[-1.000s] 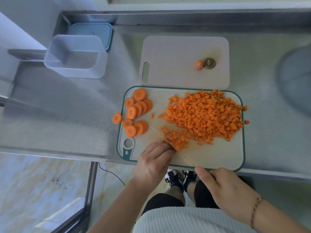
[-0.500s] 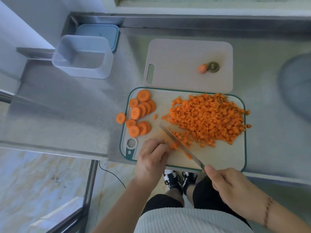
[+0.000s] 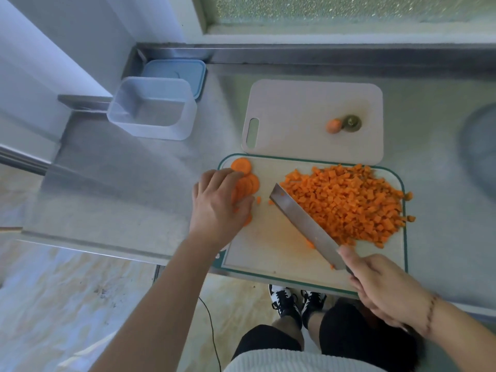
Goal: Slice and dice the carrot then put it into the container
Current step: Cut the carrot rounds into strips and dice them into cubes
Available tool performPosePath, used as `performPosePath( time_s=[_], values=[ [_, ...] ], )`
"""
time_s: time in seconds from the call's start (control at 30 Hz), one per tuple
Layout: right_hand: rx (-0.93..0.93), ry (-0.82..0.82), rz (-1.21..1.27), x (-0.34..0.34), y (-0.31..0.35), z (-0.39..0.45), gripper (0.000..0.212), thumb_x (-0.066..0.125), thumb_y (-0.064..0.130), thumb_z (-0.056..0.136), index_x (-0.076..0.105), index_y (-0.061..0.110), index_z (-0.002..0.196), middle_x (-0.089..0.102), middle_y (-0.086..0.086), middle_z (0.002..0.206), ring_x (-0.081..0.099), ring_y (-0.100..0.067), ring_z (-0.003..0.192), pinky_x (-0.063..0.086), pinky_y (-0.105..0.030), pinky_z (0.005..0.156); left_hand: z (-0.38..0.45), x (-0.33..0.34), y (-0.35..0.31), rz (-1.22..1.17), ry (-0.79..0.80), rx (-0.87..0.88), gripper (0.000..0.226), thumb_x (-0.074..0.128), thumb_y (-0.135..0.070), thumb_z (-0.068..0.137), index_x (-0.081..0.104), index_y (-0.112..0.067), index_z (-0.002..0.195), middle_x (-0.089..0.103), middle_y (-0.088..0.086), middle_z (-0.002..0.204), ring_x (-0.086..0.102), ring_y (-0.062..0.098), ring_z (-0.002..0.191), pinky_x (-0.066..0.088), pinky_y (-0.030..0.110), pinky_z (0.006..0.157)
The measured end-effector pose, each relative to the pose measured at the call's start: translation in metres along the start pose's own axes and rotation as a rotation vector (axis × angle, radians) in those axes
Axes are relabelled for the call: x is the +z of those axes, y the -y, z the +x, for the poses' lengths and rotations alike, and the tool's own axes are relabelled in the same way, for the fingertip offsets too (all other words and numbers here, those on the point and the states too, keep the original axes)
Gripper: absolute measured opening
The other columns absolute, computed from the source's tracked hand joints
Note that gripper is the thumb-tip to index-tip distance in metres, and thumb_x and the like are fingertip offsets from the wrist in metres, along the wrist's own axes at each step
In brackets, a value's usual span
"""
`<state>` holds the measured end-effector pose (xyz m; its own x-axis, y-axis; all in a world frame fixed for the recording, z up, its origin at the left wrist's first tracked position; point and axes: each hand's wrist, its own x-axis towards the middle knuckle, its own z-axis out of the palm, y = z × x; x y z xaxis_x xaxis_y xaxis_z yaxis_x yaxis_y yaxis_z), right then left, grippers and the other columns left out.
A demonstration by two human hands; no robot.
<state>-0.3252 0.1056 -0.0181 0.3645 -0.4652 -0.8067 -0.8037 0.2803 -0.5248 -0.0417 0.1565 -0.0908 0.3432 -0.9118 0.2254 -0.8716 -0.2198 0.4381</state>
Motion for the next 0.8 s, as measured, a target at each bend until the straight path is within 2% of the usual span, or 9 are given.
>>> performPosePath(
  time_s=[0.1, 0.2, 0.27, 0.37, 0.53, 0.7, 0.8],
  values=[
    [0.031, 0.049, 0.131, -0.001, 0.006, 0.002, 0.071, 0.032, 0.081, 0.078, 0.018, 0.013, 0.065, 0.013, -0.006, 0.053, 0.009, -0.012, 0.040, 0.014, -0.019, 0.044, 0.016, 0.005, 0.000, 0.047, 0.086, 0.046, 0.049, 0.062, -0.044, 0.078, 0.071, -0.015, 0.117, 0.068, 0.003, 0.117, 0.045, 0.027, 0.114, 0.038, 0.046, 0.095],
    [0.078, 0.041, 0.286, -0.002, 0.012, -0.002, 0.079, 0.033, 0.092, 0.068, 0.023, 0.014, 0.063, 0.014, -0.005, 0.052, 0.011, -0.010, 0.041, 0.018, -0.015, 0.043, 0.021, 0.003, -0.006, 0.042, -0.032, 0.145, 0.034, 0.064, -0.035, 0.081, 0.075, -0.013, 0.104, 0.070, 0.005, 0.106, 0.054, 0.032, 0.105, 0.045, 0.045, 0.088],
    [0.092, 0.029, 0.360, -0.006, 0.018, -0.006, 0.073, 0.030, 0.085, 0.069, 0.030, 0.012, 0.064, 0.020, -0.004, 0.047, 0.015, -0.008, 0.035, 0.022, -0.015, 0.041, 0.014, 0.001, -0.025, -0.136, -0.125, 0.176, 0.019, 0.066, -0.023, 0.086, 0.073, -0.007, 0.094, 0.068, 0.006, 0.096, 0.060, 0.030, 0.093, 0.049, 0.042, 0.081],
    [0.078, 0.011, 0.410, -0.010, 0.024, -0.006, 0.068, 0.027, 0.079, 0.075, 0.035, 0.012, 0.066, 0.023, -0.003, 0.046, 0.018, -0.010, 0.033, 0.024, -0.016, 0.038, -0.003, 0.010, -0.064, -0.295, -0.064, 0.200, 0.014, 0.068, -0.021, 0.089, 0.071, -0.007, 0.088, 0.068, 0.003, 0.089, 0.063, 0.026, 0.085, 0.050, 0.043, 0.077],
    [0.104, -0.008, 0.545, -0.008, 0.038, -0.011, 0.068, 0.027, 0.079, 0.080, 0.037, 0.016, 0.058, 0.021, -0.003, 0.050, 0.017, -0.010, 0.035, 0.023, -0.015, 0.037, -0.015, 0.040, -0.100, -0.239, -0.022, 0.158, 0.022, 0.062, -0.035, 0.093, 0.070, -0.015, 0.089, 0.069, -0.002, 0.093, 0.062, 0.027, 0.088, 0.045, 0.043, 0.076],
    [0.127, -0.003, 0.647, -0.010, 0.039, -0.017, 0.069, 0.029, 0.082, 0.075, 0.038, 0.017, 0.056, 0.020, -0.004, 0.051, 0.017, -0.009, 0.036, 0.024, -0.015, 0.037, -0.016, 0.056, -0.103, -0.209, -0.082, 0.120, 0.017, 0.059, -0.028, 0.094, 0.068, -0.014, 0.090, 0.066, -0.001, 0.097, 0.058, 0.028, 0.089, 0.040, 0.040, 0.074],
    [0.107, -0.042, 0.571, -0.012, 0.035, -0.017, 0.070, 0.027, 0.080, 0.079, 0.038, 0.014, 0.059, 0.021, -0.004, 0.050, 0.018, -0.011, 0.034, 0.024, -0.016, 0.037, -0.016, 0.059, -0.100, -0.193, -0.105, 0.089, 0.012, 0.061, -0.025, 0.089, 0.067, -0.015, 0.093, 0.065, 0.000, 0.101, 0.056, 0.028, 0.094, 0.043, 0.042, 0.077]
  ],
)
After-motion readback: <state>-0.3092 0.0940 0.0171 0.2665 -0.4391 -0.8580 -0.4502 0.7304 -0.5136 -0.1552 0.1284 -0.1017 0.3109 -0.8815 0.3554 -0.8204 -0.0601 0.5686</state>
